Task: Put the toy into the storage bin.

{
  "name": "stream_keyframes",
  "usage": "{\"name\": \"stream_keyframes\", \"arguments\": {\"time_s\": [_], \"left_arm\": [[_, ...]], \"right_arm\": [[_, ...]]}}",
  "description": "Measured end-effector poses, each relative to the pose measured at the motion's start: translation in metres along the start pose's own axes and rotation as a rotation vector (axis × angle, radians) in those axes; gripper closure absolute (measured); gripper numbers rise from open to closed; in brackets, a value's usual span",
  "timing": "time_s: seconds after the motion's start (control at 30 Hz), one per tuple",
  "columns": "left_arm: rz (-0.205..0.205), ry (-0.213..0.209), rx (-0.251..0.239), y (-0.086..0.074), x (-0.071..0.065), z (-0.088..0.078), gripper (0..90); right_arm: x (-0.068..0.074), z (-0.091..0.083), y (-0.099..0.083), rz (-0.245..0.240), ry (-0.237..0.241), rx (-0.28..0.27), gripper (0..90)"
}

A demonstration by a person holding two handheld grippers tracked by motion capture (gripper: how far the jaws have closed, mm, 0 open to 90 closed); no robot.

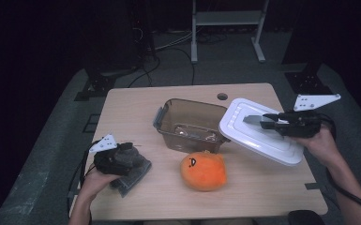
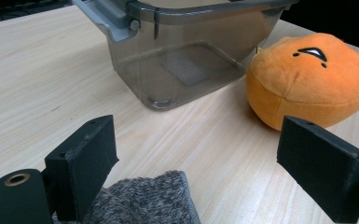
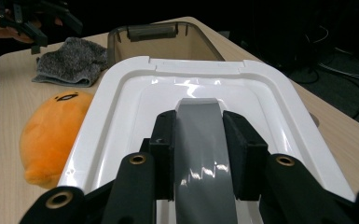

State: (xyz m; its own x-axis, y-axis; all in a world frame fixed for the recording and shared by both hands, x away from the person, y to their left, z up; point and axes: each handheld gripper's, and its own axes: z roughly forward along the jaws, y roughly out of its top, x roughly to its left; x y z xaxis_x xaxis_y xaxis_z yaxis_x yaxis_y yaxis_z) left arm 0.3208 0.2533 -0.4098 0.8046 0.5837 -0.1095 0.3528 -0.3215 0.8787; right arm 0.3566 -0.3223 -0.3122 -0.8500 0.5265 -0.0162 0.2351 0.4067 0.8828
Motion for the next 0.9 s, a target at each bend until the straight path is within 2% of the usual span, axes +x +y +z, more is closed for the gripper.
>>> {"name": "stream_keyframes", "arguments": {"time_s": [0.57, 0.9], "left_arm": [[0.003, -0.001, 0.007, 0.000, -0.001, 0.002, 10.7], [0.001, 0.002, -0.002, 0.000, 0.000, 0.000, 10.6]], "right_arm": [[-0.001, -0.024, -0.047, 0.054, -0.016, 0.010, 65.4], [-0.004, -0.026, -0.069, 0.084, -0.018, 0.017, 65.3]]}}
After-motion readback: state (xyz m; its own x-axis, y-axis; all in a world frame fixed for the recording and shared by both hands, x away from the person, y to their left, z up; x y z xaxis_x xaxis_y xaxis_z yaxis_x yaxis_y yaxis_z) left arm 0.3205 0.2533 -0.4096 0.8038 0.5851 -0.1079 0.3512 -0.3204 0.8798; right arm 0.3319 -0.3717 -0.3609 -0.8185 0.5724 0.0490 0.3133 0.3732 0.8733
